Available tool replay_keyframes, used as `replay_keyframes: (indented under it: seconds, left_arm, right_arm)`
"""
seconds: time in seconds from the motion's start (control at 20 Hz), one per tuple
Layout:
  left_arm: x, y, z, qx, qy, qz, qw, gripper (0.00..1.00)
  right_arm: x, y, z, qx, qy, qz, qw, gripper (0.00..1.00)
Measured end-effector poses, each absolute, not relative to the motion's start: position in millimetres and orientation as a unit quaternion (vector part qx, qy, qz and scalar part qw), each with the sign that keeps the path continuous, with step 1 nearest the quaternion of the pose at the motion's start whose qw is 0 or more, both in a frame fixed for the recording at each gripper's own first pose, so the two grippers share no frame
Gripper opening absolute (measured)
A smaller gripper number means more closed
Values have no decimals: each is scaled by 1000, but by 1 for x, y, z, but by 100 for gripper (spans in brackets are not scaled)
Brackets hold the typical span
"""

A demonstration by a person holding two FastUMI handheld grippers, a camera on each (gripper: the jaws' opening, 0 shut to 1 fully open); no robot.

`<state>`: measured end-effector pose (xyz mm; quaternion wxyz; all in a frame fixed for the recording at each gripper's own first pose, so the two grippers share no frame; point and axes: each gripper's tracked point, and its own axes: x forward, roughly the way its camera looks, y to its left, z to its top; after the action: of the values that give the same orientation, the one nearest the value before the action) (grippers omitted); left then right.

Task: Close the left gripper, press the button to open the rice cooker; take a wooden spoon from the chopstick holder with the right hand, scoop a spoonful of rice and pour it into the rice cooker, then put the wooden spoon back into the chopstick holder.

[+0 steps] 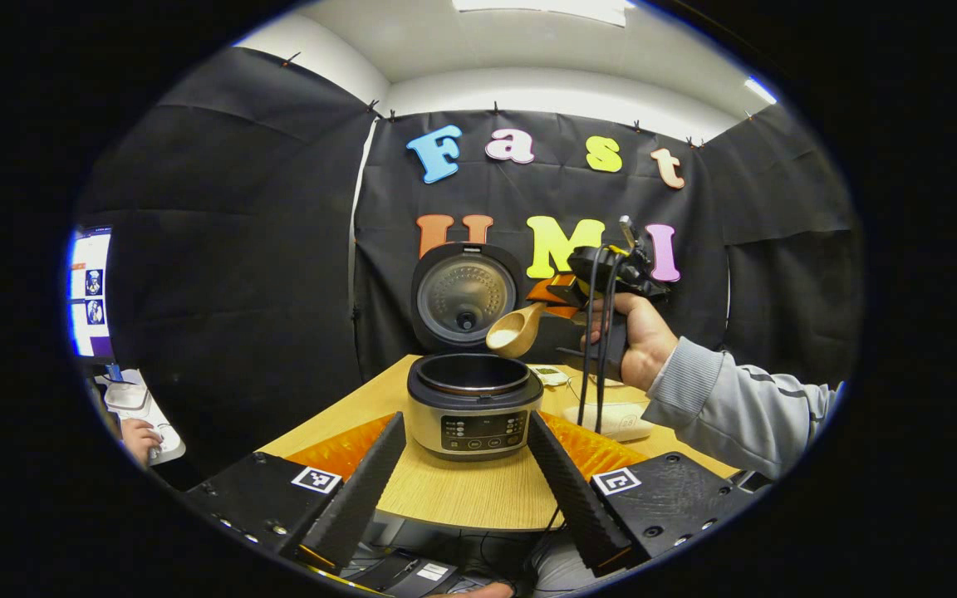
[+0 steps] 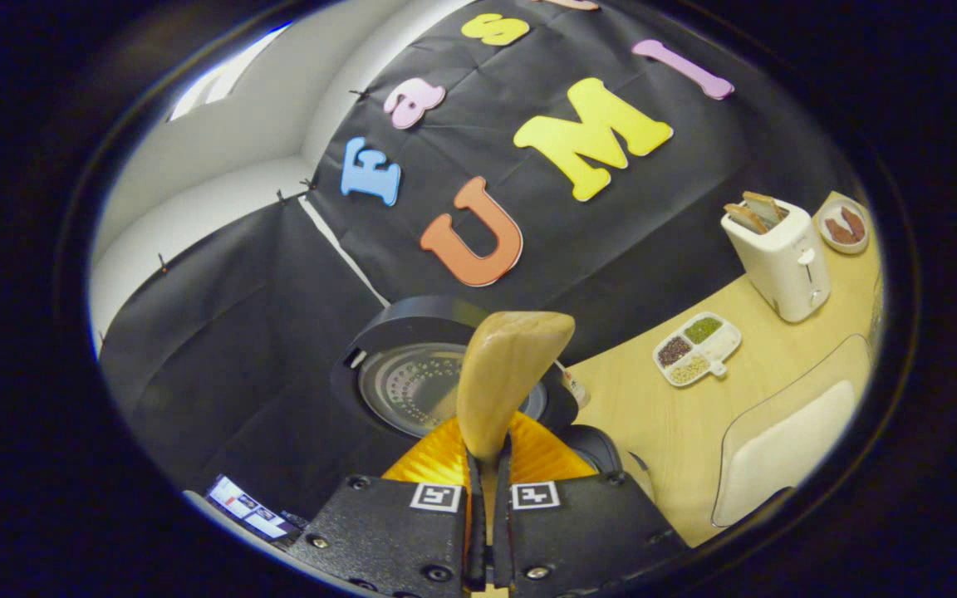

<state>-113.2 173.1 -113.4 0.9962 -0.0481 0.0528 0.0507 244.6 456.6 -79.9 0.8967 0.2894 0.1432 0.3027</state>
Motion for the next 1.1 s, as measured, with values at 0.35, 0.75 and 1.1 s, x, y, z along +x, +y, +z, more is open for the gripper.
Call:
replay_keyframes:
  seconds: [0.35, 0.75, 1.1]
  left_arm:
    - [-119, 189, -119, -48, 50, 71, 995, 94]
    - [-118, 193, -128, -59, 57, 71, 994, 95]
    - [-116, 186, -133, -57, 66, 65, 994, 94]
  right_arm:
    - [241, 490, -104, 145, 117, 308, 933, 9]
    - [232, 492, -105, 73, 86, 307, 945, 8]
    - [220, 494, -99, -27, 41, 309, 950, 8]
